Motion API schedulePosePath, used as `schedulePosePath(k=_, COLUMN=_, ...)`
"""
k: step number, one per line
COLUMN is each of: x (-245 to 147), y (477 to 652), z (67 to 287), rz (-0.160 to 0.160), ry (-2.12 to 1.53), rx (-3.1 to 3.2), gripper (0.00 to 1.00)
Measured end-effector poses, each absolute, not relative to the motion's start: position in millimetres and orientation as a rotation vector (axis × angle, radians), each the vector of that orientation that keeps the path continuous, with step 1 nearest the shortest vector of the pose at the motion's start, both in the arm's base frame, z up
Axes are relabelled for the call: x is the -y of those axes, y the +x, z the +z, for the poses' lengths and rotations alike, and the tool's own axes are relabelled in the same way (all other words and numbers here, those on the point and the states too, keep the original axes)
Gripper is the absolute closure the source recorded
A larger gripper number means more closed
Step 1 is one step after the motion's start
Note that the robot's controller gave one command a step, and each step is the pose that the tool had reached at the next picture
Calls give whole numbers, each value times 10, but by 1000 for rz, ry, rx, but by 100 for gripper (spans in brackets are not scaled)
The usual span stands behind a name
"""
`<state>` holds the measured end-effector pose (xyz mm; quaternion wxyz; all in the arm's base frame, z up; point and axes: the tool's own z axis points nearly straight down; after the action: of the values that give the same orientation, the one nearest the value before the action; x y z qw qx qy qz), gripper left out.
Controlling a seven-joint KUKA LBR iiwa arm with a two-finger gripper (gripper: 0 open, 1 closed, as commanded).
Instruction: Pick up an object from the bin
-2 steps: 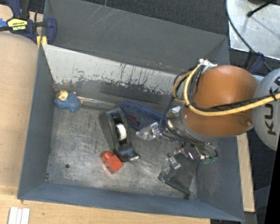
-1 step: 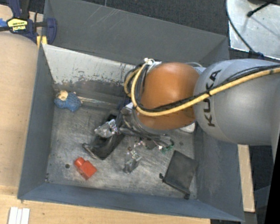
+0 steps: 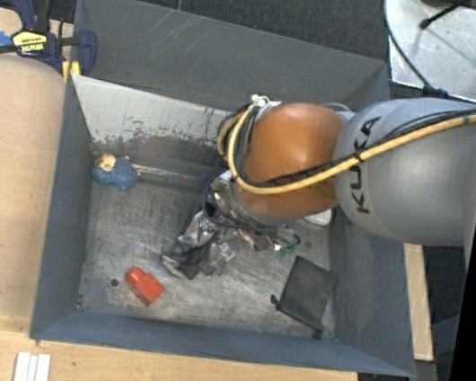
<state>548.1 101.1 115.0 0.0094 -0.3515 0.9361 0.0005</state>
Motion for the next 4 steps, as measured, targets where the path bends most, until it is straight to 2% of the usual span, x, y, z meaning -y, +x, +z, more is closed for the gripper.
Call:
schedulePosePath(k=1, x=-1021, y=5563, z=2106, rz=-3, ry=-1106, rx=-2926, gripper=100)
schedulePosePath(k=2, x=-1017, y=5543, z=2054, rz=1, ry=-1108, rx=-2937, gripper=0)
schedulePosePath(k=3, x=-960, y=5839, z=889, rz=3, ry=-1330, rx=-2849, gripper=0)
schedulePosePath(k=4, x=-955, y=5842, z=925, rz=2, ry=-1327, rx=-2852, gripper=100)
